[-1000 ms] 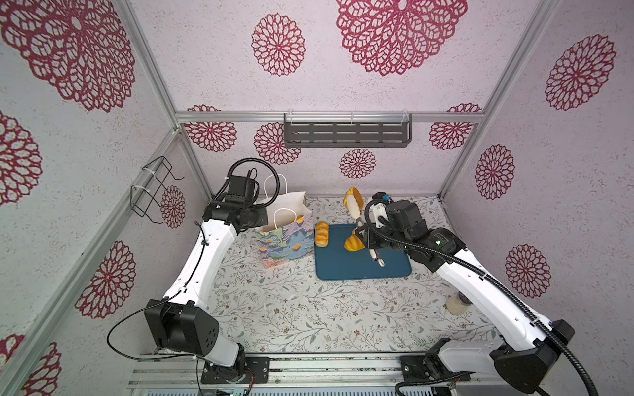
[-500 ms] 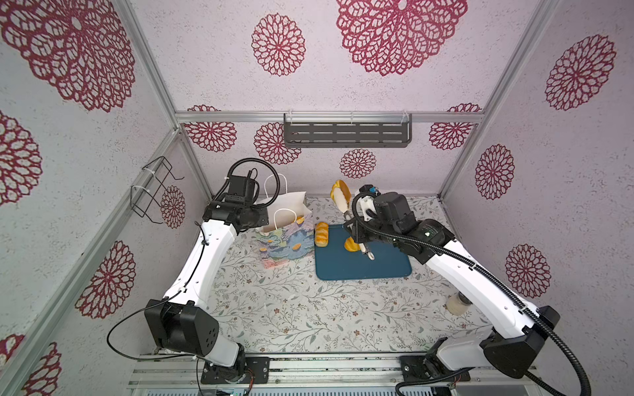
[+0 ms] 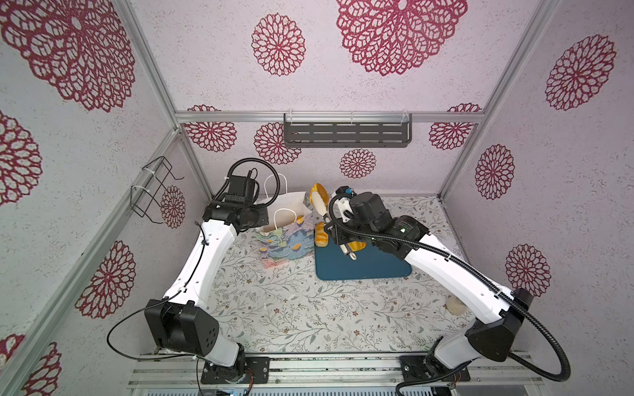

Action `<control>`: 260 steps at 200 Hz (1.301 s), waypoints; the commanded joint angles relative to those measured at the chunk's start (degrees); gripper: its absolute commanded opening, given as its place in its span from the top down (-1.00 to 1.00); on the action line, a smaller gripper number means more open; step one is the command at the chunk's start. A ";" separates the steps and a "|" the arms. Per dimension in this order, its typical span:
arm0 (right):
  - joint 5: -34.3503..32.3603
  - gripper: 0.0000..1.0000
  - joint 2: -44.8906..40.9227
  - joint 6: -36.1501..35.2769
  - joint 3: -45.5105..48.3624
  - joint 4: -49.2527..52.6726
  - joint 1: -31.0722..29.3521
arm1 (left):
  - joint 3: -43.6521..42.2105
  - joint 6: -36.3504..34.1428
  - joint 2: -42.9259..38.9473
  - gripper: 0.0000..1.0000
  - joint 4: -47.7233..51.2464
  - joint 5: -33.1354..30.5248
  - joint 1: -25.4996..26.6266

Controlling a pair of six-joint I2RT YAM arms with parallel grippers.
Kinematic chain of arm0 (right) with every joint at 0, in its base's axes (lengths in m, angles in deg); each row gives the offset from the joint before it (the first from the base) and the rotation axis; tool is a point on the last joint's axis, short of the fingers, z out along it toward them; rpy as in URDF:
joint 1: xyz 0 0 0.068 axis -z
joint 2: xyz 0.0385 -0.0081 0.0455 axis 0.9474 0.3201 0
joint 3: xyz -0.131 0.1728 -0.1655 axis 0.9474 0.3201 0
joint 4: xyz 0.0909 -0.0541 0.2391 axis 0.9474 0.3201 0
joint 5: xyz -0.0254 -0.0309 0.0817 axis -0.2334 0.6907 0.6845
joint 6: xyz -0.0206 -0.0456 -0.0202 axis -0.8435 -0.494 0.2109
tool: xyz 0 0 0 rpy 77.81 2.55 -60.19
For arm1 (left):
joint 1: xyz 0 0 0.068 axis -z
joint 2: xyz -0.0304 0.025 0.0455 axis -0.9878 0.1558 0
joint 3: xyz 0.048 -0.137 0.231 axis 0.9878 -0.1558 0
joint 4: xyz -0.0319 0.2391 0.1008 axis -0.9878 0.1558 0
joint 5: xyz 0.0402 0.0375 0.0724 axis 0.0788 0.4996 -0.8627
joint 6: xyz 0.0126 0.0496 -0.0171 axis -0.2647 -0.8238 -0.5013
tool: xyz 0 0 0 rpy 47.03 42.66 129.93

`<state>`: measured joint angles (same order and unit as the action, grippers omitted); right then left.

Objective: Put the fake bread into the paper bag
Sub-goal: 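Carry the golden bun in the tongs over the bag held by the left gripper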

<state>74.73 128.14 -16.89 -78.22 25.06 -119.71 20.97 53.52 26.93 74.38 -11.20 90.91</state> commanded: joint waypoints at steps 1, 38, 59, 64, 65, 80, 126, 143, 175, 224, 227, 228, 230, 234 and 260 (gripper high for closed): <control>-0.49 1.00 0.77 -2.35 -4.48 -3.84 -1.34 | -1.29 -0.61 -1.20 1.00 0.48 -0.25 0.60; -0.01 1.00 2.13 -2.89 -5.43 -5.25 -2.33 | -1.45 -0.63 -1.33 1.00 0.25 -1.00 0.59; 0.26 1.00 2.65 -2.70 -5.25 -6.42 -2.58 | -1.70 -0.58 -1.32 1.00 -0.15 -0.71 0.59; 0.31 1.00 2.82 -2.65 -5.25 -6.59 -2.56 | -1.84 -0.58 -1.33 1.00 -0.24 -0.67 0.58; 0.35 1.00 2.85 -2.64 -5.25 -6.62 -2.58 | -1.81 -0.61 -1.32 1.00 -0.25 -0.67 0.59; 0.93 1.00 3.61 -2.46 -5.79 -7.05 -2.64 | -2.09 -0.57 -1.39 1.00 -0.58 -0.58 0.59; 3.39 1.00 7.25 -2.17 -10.55 -6.30 -3.27 | -2.85 -0.47 -1.79 1.00 -1.85 0.01 0.66; 3.73 1.00 8.33 -2.00 -11.19 -6.21 -3.64 | -3.02 -0.50 -1.86 1.00 -1.96 -0.04 0.75; 4.31 1.00 9.85 -1.66 -12.05 -5.95 -4.32 | -3.20 -0.48 -2.36 1.00 -2.08 -0.66 1.19; 5.32 1.00 11.01 -0.88 -12.28 -5.21 -4.81 | -3.11 -0.66 -2.97 1.00 -2.19 -0.76 1.20; 5.34 1.00 11.04 -0.59 -12.20 -5.09 -4.84 | -3.11 -0.65 -3.02 1.00 -2.13 -0.82 1.21; 5.34 1.00 11.04 -0.59 -12.20 -5.09 -4.84 | -3.11 -0.64 -3.04 1.00 -2.16 -0.79 1.21; 5.39 1.00 11.05 -0.49 -12.17 -5.01 -4.87 | -3.11 -0.68 -3.03 1.00 -2.14 -0.76 1.18; 5.36 1.00 11.05 -0.40 -12.11 -4.92 -4.85 | -3.04 -0.71 -2.99 1.00 -2.17 -0.67 1.18; 5.41 0.82 10.92 -0.30 -11.88 -3.92 -4.88 | -2.93 -0.56 -2.84 1.00 -2.02 -0.36 1.20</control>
<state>79.49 140.45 -17.74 -87.53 22.64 -124.26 18.46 53.52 25.05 72.00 -11.81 91.54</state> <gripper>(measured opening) 0.232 0.045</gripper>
